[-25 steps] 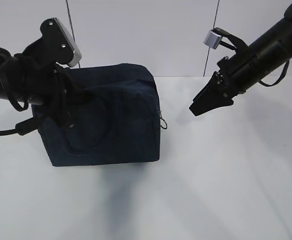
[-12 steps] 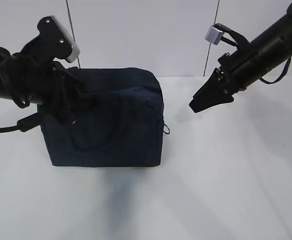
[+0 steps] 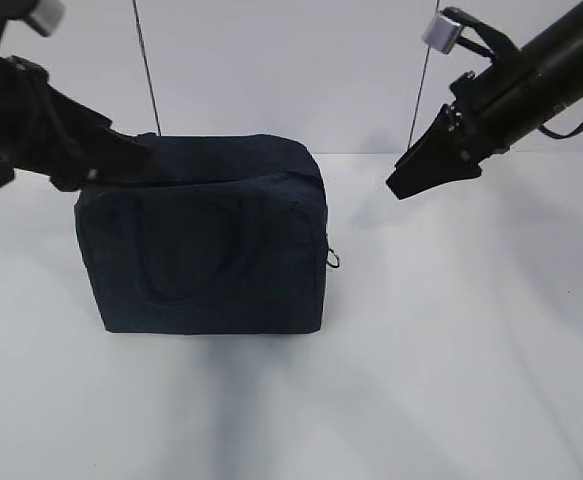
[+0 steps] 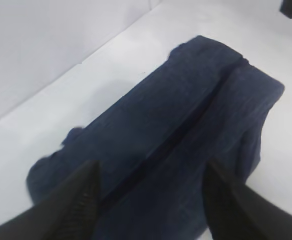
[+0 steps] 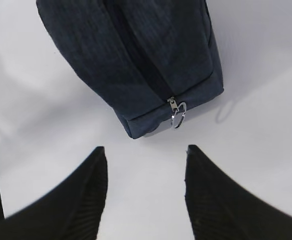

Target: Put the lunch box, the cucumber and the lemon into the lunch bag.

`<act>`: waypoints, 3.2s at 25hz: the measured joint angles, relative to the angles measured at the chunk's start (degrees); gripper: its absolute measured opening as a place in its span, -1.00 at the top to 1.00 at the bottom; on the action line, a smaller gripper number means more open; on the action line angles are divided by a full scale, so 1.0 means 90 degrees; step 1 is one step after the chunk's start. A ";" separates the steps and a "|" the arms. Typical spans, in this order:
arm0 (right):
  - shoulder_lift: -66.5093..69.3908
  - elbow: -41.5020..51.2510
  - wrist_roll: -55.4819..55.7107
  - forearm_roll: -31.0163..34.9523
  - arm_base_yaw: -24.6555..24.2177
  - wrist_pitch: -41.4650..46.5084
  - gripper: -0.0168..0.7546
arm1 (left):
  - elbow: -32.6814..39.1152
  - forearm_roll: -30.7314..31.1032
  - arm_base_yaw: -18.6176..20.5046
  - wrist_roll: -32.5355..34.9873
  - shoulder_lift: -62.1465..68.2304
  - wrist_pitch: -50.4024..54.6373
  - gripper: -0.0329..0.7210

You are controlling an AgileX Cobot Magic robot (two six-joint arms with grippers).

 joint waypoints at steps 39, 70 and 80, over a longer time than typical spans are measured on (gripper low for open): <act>-0.7522 0.4206 0.4909 -0.2020 -0.0048 -0.2598 -0.05 | 0.0504 0.1424 0.2598 -0.4143 -0.4827 0.3073 -0.28; -1.0504 0.5534 0.5883 -0.3239 -0.0007 -0.0891 -0.05 | 0.1967 0.4933 0.1812 -0.6954 -0.8901 0.5354 -0.21; -1.2132 0.5973 0.6496 -0.4054 0.0145 -0.0596 -0.05 | 0.1995 0.4958 0.1782 -0.7179 -0.8979 0.5132 -0.20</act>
